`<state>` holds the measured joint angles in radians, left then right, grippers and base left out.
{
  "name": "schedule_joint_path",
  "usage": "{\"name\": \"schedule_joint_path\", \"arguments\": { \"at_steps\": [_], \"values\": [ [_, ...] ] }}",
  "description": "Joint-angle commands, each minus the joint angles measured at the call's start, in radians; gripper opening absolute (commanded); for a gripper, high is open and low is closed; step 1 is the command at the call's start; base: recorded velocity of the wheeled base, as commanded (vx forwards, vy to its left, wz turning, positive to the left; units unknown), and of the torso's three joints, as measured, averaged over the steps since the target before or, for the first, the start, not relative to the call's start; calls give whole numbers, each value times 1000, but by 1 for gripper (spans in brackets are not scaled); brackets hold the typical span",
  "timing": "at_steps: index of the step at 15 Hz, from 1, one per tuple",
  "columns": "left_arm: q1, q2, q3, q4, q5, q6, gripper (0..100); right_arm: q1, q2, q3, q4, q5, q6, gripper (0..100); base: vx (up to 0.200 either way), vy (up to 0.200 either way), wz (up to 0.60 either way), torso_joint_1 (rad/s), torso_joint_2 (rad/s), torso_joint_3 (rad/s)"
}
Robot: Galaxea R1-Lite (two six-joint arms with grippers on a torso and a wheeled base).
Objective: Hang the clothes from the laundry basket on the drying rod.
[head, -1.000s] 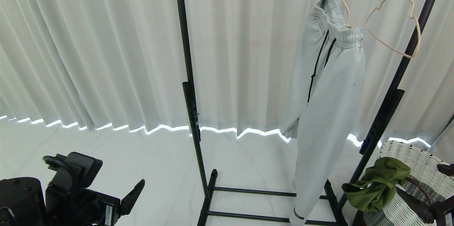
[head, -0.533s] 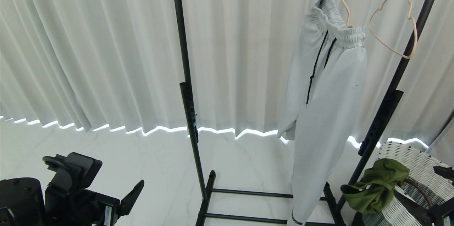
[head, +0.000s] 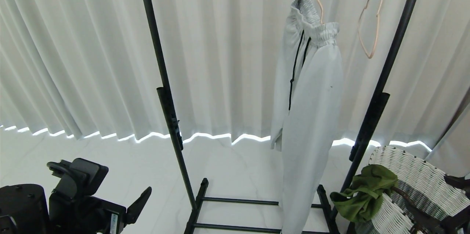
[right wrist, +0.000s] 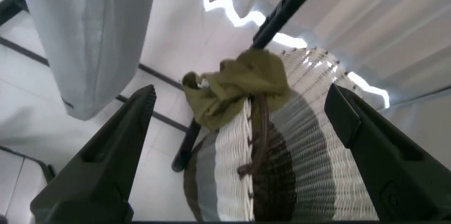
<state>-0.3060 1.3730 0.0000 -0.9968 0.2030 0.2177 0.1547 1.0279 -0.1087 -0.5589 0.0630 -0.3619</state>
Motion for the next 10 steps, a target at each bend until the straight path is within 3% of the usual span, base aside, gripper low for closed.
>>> {"name": "schedule_joint_path", "arguments": {
  "at_steps": [1,3,10],
  "values": [
    [-2,3,0,0,1,0,100,0,1,0,-3,1,0,100,0,0,0,0,0,0],
    [-2,3,0,0,1,-1,100,0,1,1,-1,1,0,100,0,0,0,0,0,0],
    [-13,3,0,0,1,-1,100,0,9,6,-1,3,0,100,200,0,0,3,2,4]
  ]
}}
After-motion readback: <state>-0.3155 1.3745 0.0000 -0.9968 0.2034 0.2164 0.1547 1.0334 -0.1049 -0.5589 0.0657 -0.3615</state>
